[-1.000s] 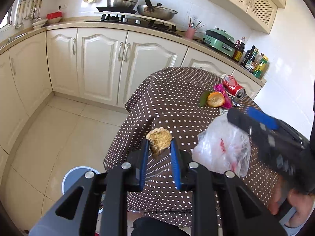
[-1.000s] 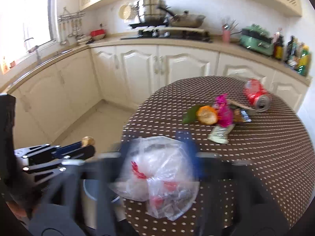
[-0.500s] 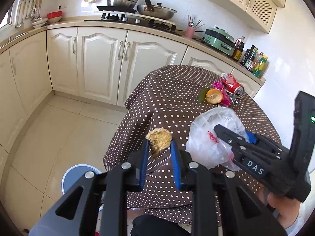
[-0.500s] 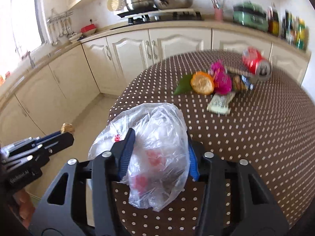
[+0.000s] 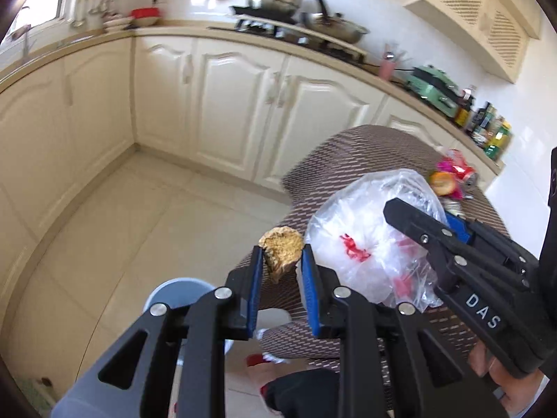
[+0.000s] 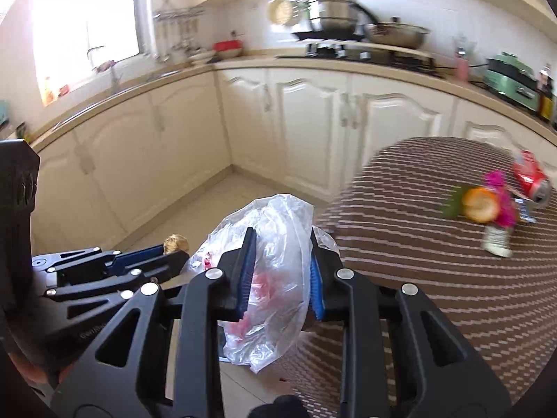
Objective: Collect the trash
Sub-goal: 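Carry both items over the bucket and open the left tool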
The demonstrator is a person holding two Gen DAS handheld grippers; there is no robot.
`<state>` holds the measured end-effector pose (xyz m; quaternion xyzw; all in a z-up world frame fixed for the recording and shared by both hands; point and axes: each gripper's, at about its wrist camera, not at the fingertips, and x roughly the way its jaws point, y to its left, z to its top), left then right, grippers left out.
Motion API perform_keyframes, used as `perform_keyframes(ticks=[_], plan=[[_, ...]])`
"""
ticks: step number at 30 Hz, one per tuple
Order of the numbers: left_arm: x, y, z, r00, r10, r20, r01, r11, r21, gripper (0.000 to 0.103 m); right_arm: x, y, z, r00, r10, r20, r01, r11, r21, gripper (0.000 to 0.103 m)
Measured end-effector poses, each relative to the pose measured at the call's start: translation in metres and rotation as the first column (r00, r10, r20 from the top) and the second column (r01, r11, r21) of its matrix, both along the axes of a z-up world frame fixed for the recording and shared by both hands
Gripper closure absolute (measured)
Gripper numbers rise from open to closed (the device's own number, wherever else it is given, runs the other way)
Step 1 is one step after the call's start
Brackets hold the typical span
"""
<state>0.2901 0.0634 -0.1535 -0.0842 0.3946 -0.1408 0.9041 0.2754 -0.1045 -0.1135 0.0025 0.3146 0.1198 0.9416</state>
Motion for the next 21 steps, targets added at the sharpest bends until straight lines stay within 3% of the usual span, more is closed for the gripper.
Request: perform_keyframes(ticks=[10,17,21], plan=[[0.033,0.069,-0.084,0.976,0.115,-0.183,-0.112,0.993,0.026,0.082,0.049,0.082,-0.089,0.985,0.083,-0.155,-0.098,0.991,-0.095,0.076],[0.058,0.090,-0.133,0.951,0.138,-0.276,-0.137,0.990,0.023,0.080,0.070,0.106,-0.137,0.966,0.089,-0.244,-0.123,0.984,-0.130,0.076],[0.069,0.092,-0.146,0.945,0.141,-0.295,-0.140,0.990,0.023,0.069,0.080,0.112,-0.152,0.960,0.081,-0.269,-0.122,0.983,-0.140,0.076]])
